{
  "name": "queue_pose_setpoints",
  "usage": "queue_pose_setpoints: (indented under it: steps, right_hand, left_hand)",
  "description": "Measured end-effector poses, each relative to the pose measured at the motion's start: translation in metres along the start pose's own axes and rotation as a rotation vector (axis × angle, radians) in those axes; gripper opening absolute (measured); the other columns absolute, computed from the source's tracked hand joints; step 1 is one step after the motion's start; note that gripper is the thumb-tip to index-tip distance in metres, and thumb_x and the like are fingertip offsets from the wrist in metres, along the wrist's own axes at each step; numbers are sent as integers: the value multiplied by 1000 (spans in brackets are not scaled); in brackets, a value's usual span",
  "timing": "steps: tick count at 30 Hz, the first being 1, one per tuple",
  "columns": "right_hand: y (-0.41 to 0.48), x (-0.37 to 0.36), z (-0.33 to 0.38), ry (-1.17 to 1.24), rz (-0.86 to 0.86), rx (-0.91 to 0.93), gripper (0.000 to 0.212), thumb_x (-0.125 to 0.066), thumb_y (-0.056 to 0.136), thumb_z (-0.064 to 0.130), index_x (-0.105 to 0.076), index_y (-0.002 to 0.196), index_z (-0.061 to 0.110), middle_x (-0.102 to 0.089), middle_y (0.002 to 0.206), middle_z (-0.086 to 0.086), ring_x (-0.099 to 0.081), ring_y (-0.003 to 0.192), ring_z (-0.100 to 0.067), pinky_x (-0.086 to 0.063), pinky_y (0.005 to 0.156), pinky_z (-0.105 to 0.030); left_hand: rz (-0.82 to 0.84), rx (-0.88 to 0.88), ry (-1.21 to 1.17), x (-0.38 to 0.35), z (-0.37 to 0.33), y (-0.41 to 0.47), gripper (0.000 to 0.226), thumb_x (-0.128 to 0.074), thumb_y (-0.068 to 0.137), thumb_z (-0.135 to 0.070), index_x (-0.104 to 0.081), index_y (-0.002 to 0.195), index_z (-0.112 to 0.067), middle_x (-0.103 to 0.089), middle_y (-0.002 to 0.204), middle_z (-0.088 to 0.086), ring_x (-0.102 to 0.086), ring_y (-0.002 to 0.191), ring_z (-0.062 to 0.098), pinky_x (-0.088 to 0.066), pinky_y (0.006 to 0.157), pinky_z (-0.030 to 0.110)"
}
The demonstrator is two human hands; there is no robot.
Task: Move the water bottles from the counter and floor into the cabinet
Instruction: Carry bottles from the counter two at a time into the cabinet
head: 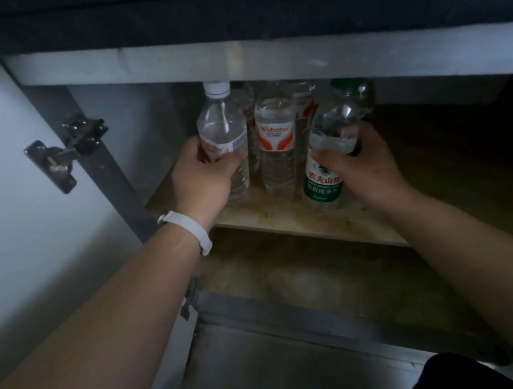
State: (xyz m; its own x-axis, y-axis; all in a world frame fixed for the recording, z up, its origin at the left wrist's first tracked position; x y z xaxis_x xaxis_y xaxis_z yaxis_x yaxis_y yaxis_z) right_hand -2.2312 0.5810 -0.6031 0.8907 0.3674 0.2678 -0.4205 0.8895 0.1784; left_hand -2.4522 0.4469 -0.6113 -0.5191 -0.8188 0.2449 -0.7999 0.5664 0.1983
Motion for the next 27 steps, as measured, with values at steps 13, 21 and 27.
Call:
queue_pose_setpoints:
  steps: [13, 21, 27]
  right_hand:
    - [-8, 0, -26, -46, 62, -43, 63, -73, 84, 36, -43, 139, 29, -52, 121, 20, -51, 102, 3, -42, 73, -12]
    - [-54, 10, -66, -267, -9, -3, 45, -59, 92, 47, -50, 131, 29, -57, 125, 11, -56, 107, -5, -50, 92, -35]
    - [-93, -6, -50, -724, 173, 325, 46, -53, 95, 43, -56, 131, 14, -57, 128, -5, -52, 115, -20, -42, 93, -32]
  left_hand:
    - [31, -43, 46, -2, 9, -15, 49, -73, 90, -43, -56, 135, -35, -66, 126, -21, -62, 116, 2, -51, 104, 37]
    - [166, -248, 335, -4, 50, -96, 54, -69, 95, -29, -50, 145, -25, -54, 134, -11, -47, 124, 1, -39, 102, 20]
    - [306, -488, 641, -8, 54, -130, 52, -57, 94, -38, -62, 136, -9, -60, 139, 11, -53, 130, 28, -41, 108, 37]
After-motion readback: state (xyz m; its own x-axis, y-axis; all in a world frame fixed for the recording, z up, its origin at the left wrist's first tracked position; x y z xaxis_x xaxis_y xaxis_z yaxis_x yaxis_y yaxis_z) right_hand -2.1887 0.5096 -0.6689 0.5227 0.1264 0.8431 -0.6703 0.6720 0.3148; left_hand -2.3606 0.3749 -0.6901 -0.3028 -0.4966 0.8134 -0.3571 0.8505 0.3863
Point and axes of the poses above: each hand's wrist, its own y-axis towards the middle knuckle, its own x-axis out of the back of the hand, z = x × y, the point moved 6 cm from there along y, towards the middle knuckle
